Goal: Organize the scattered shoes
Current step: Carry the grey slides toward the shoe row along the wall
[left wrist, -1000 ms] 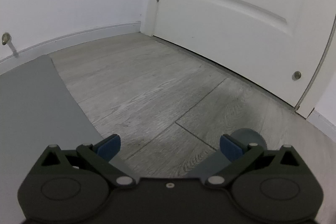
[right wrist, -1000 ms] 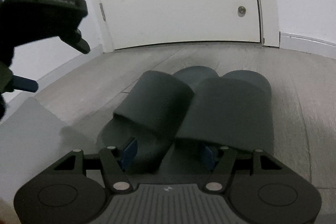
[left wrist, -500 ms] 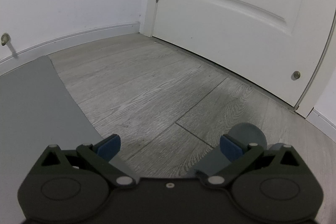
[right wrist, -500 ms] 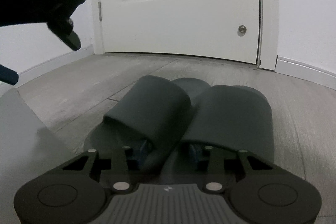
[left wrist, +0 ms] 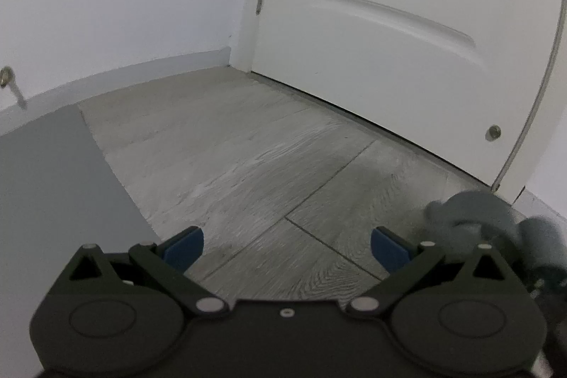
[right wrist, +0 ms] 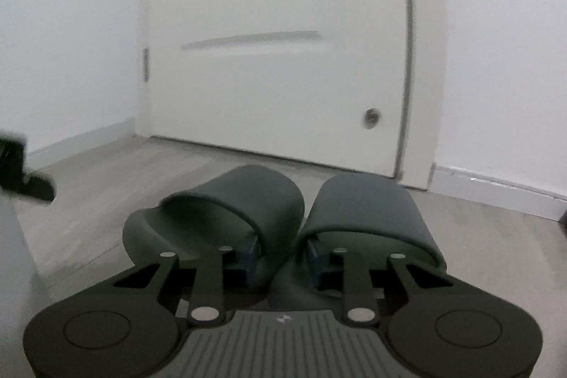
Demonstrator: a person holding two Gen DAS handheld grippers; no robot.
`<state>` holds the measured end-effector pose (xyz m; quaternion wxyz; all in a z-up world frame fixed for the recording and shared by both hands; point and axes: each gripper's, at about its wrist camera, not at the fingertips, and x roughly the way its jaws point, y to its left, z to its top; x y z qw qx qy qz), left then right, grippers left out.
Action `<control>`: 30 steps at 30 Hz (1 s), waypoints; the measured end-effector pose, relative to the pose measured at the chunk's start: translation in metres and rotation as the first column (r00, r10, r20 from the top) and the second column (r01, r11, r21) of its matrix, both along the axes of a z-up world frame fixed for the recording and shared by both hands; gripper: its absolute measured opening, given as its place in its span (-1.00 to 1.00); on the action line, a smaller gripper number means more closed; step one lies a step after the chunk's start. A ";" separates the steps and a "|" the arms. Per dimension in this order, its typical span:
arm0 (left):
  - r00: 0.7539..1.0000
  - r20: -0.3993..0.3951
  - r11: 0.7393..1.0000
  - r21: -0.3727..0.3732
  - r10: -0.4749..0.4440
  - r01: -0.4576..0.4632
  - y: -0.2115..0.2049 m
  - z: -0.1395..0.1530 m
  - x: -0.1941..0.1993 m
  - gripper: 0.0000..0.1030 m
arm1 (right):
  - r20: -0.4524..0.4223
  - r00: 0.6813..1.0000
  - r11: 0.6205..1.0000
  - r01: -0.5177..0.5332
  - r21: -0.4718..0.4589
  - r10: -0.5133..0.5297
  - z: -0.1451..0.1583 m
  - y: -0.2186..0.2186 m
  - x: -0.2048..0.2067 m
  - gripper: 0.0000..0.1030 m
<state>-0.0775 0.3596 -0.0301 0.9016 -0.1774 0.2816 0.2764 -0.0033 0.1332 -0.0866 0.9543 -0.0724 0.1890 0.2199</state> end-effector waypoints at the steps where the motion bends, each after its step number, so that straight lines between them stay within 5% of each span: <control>1: 1.000 0.006 1.000 0.002 -0.006 0.006 -0.002 0.001 0.001 0.98 | 0.013 1.000 1.000 0.006 -0.004 -0.005 0.006 -0.007 0.006 -0.41; 12: 0.995 0.077 0.997 0.048 -0.070 0.066 -0.033 0.020 0.013 0.98 | 0.161 0.985 0.993 -0.052 -0.110 0.069 0.079 -0.087 0.048 -0.41; 18: 0.982 0.113 0.986 0.093 -0.149 0.138 -0.065 0.032 0.024 0.98 | 0.242 0.968 0.995 -0.037 -0.096 0.060 0.160 -0.146 0.070 -0.41; 25: 0.962 0.070 0.953 0.173 -0.264 0.249 -0.101 0.036 0.038 0.98 | 0.236 0.971 0.995 -0.023 -0.096 0.046 0.268 -0.226 0.082 -0.41; 30: 0.952 0.107 0.956 0.096 -0.288 0.279 -0.111 0.036 0.044 0.98 | 0.289 0.956 0.989 0.002 -0.148 0.041 0.309 -0.278 0.075 -0.40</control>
